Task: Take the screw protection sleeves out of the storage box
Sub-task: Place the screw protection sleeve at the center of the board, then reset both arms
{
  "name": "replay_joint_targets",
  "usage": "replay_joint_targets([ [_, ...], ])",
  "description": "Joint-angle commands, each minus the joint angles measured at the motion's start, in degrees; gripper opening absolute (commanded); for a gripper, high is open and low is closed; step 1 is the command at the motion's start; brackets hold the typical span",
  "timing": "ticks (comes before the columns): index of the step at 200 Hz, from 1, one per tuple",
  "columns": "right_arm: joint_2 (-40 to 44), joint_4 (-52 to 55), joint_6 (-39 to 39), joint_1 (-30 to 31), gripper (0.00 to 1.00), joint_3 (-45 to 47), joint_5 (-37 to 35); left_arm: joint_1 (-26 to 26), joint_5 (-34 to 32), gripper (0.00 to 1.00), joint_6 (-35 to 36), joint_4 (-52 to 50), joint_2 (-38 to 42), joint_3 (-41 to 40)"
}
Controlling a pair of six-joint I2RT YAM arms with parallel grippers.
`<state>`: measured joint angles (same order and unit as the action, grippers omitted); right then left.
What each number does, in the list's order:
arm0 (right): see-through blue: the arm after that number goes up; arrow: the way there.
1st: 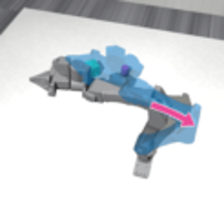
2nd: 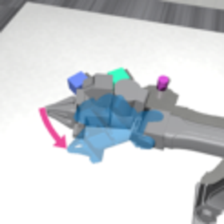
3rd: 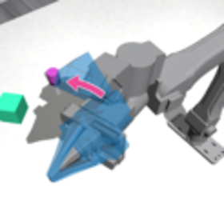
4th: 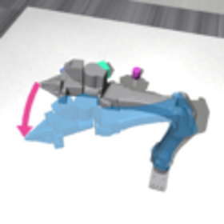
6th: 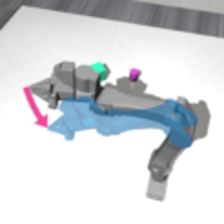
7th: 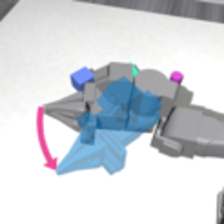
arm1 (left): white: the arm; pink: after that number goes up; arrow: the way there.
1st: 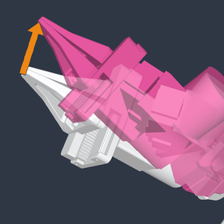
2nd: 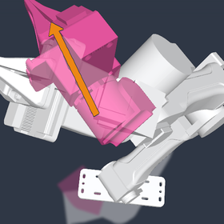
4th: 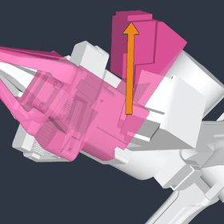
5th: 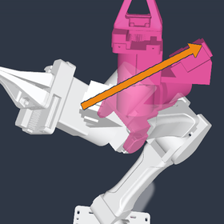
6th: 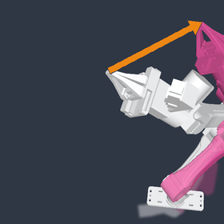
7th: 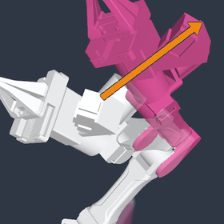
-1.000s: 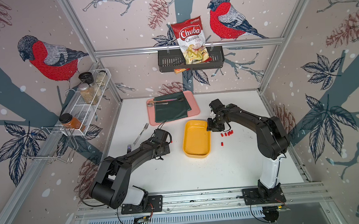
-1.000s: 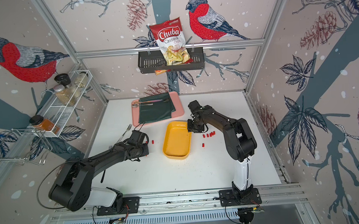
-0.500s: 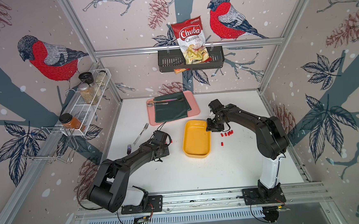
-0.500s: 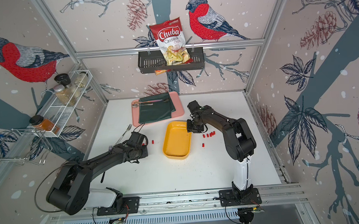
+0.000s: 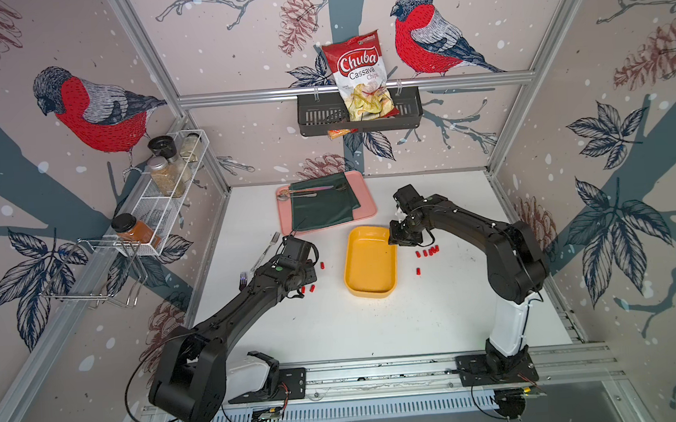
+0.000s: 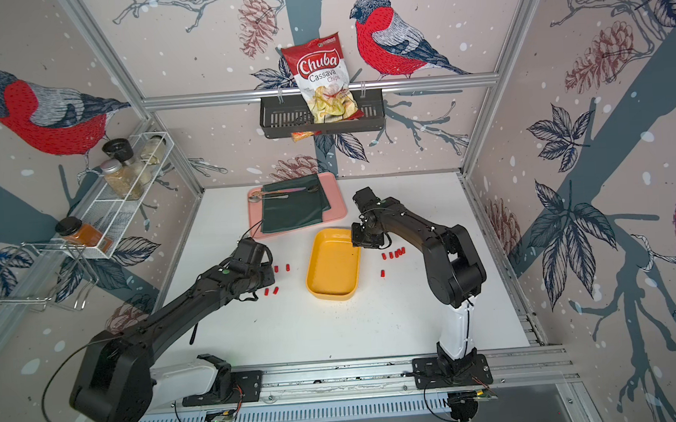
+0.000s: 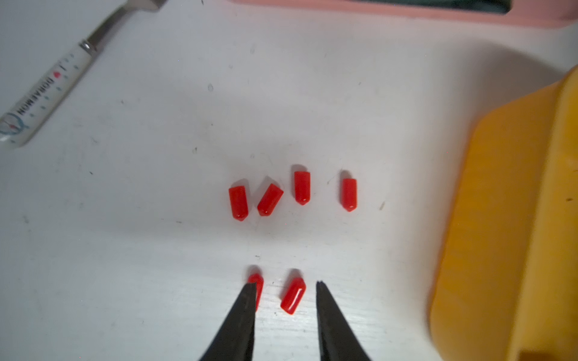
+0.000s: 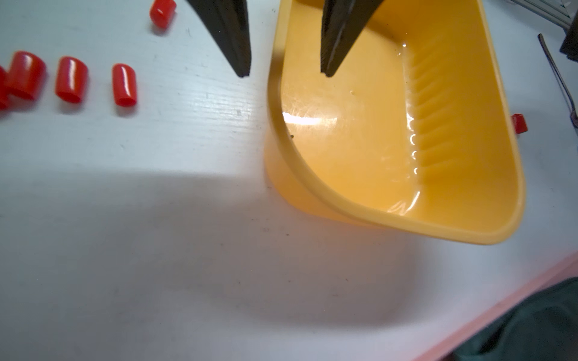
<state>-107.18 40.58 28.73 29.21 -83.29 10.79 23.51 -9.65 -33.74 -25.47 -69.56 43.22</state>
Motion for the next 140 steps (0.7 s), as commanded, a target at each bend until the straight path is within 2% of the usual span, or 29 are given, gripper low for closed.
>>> replay_joint_targets([
  [1, 6.9, -3.9, 0.4, -2.2, 0.43, 1.4, -5.8, -2.0, -5.4, 0.36, -2.8, -2.6, 5.9, 2.6],
  [12, 12.3, -7.4, 0.1, -4.2, 0.44, 3.9, -9.5, -4.8, -9.2, 0.47, -4.4, -1.5, 10.5, 2.7],
  [28, 20.9, -14.8, -1.1, -8.8, 0.48, 10.5, -13.6, -9.4, -12.8, 0.68, -2.8, 6.6, 17.3, -0.3],
  [47, 31.2, -31.4, -6.3, -14.7, 0.62, 25.1, -17.1, -13.6, -19.2, 0.97, 0.4, 19.4, 21.7, -6.1],
  [59, 36.6, -42.3, -11.5, -17.9, 0.69, 35.2, -18.6, -15.0, -23.2, 0.98, 3.6, 29.1, 22.0, -10.7],
  [64, 38.5, -47.1, -12.3, -19.0, 0.78, 39.1, -19.7, -15.1, -23.8, 0.98, 6.3, 33.9, 21.6, -12.6],
  [70, 40.6, -52.3, -13.5, -20.6, 0.82, 43.6, -20.5, -15.1, -24.7, 0.98, 9.3, 38.7, 20.8, -14.8],
  [71, 40.9, -53.1, -13.7, -20.8, 0.84, 44.4, -20.6, -15.1, -24.9, 0.98, 9.7, 39.4, 20.6, -15.1],
  [73, 41.6, -54.5, -14.3, -21.1, 0.95, 45.8, -20.8, -15.1, -25.6, 0.98, 10.7, 40.7, 20.2, -15.8],
  [76, 42.3, -57.3, -14.8, -21.6, 1.00, 48.0, -21.4, -15.2, -26.8, 0.98, 11.8, 43.1, 19.4, -16.9],
  [84, 44.7, -64.0, -15.6, -22.6, 1.00, 53.3, -24.1, -15.4, -29.9, 0.98, 13.9, 48.1, 17.5, -19.6],
  [109, 49.1, -77.9, -19.0, -25.1, 1.00, 65.0, -28.1, -16.4, -30.4, 0.98, 19.4, 58.5, 13.5, -25.6],
  [131, 48.5, -88.3, -19.2, -27.6, 1.00, 73.1, -30.2, -16.8, -27.1, 0.98, 23.7, 72.1, 11.3, -32.5],
  [140, 47.2, -92.2, -18.6, -28.8, 1.00, 75.2, -28.8, -16.9, -26.0, 0.98, 25.8, 77.1, 8.5, -34.5],
])
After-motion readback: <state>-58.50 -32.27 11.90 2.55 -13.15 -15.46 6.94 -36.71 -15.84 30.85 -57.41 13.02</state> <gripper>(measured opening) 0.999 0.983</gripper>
